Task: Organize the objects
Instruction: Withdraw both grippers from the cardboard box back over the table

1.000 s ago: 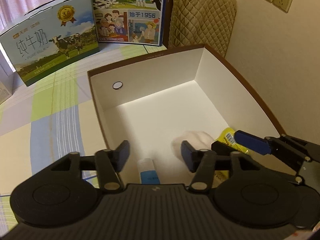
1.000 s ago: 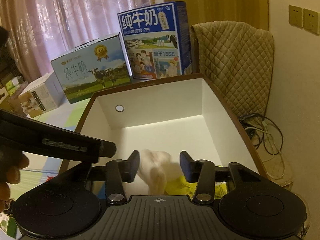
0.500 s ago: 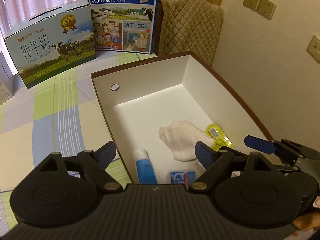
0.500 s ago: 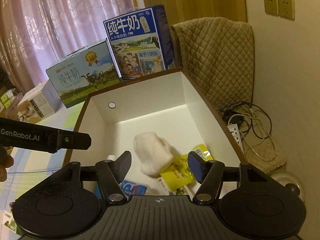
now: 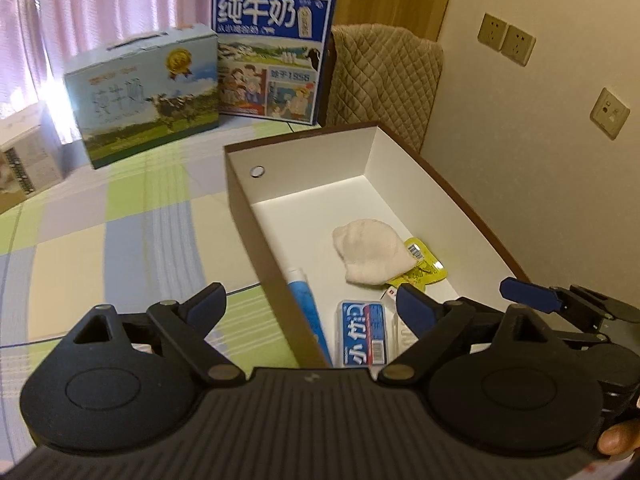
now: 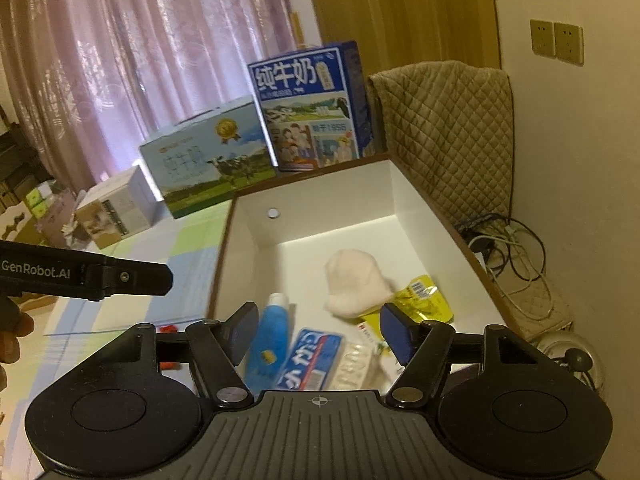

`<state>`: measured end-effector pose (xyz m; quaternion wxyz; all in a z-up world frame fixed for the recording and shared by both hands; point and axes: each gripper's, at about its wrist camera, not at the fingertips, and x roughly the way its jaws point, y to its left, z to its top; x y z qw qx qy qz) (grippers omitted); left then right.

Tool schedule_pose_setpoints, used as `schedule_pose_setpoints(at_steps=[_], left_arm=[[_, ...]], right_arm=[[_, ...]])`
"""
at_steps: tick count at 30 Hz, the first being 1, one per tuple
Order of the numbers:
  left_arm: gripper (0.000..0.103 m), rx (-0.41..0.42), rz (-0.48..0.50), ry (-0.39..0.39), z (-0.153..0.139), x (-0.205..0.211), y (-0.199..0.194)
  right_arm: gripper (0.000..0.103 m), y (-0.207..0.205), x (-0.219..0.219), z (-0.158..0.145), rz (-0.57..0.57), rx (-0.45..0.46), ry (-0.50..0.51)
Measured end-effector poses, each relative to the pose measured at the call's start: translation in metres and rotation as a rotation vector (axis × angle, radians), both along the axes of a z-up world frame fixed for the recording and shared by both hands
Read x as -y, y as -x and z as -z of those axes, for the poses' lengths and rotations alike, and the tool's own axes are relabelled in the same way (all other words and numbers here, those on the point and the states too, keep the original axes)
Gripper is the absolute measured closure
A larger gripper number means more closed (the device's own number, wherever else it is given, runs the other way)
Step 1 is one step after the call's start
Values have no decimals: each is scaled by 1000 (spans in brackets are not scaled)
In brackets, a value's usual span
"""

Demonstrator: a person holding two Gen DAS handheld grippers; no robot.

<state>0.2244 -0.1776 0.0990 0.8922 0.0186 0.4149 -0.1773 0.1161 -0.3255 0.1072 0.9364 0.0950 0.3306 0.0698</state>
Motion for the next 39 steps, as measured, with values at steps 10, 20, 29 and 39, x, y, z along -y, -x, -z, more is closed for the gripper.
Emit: schedule_pose_setpoints(at_steps=[10,20,29,39], left_arm=[[11,31,-73,19,-24,-56,67],[10,43,-175,28,-32,-113,134],[10,32,-247,41,-27,-151,188],[10,2,-340,60,-9,-192,227]], right_arm=[[37,48,-39,-18,-59,27,6],[36,90,-84,-23,-149,19,-9],[36,117,-119,-13,-226,-8,-16],[36,139,-146,8,-292,-41,-5]])
